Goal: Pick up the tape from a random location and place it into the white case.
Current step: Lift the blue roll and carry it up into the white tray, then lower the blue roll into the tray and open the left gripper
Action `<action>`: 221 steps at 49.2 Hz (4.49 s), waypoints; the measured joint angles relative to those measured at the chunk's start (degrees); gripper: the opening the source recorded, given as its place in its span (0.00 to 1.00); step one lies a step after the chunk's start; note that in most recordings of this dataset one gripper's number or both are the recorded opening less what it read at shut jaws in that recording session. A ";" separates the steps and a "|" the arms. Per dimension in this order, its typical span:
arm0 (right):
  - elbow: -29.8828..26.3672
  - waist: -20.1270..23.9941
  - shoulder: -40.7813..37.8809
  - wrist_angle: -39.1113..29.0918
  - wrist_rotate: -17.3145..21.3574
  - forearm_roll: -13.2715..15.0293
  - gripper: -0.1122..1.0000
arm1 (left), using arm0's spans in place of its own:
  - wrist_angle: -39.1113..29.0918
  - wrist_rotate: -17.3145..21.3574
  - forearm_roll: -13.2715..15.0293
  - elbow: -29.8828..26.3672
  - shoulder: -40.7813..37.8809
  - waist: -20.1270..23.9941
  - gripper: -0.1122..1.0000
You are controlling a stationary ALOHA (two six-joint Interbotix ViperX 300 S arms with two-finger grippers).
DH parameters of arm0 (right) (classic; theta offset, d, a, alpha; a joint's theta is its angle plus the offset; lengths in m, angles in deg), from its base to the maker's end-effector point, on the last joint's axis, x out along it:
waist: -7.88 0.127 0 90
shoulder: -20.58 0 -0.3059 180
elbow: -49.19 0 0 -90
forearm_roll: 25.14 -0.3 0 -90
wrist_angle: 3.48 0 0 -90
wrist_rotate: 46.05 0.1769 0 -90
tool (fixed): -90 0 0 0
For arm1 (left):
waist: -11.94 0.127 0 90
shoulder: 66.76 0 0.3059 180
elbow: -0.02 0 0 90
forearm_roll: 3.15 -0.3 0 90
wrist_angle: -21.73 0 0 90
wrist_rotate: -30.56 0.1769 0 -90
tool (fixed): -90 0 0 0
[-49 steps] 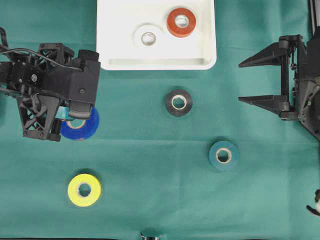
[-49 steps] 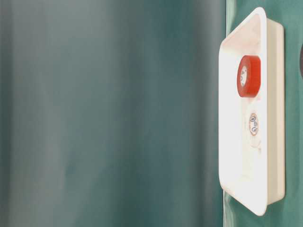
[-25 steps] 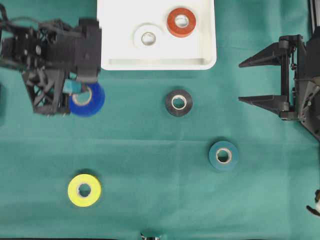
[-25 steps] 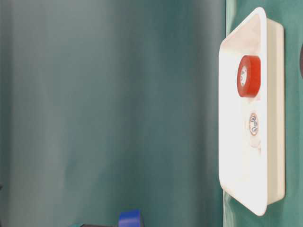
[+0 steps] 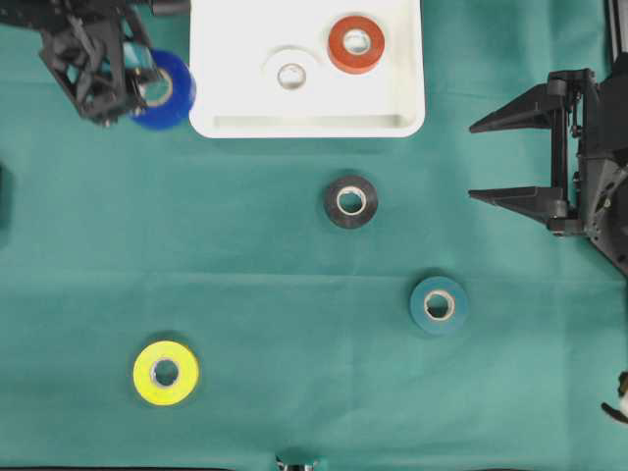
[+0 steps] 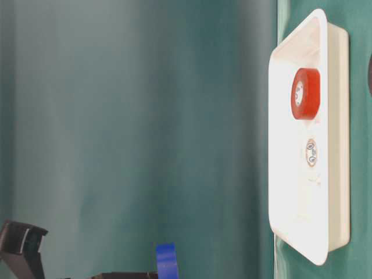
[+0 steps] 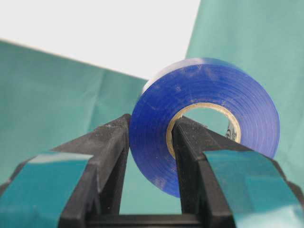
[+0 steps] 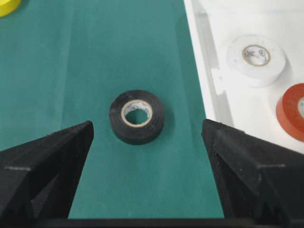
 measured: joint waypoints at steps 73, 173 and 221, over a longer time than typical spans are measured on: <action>0.00 0.00 -0.09 -0.26 -0.09 0.00 0.89 | 9.40 6.42 0.00 -9.58 -15.64 5.01 0.31; 0.00 -0.09 -1.76 -0.18 -0.18 0.09 0.89 | 33.66 6.42 0.26 3.34 -28.48 8.09 0.97; -0.70 -0.09 -1.85 -0.18 -0.18 0.09 0.89 | 14.77 6.50 0.26 -2.64 -12.48 8.09 0.97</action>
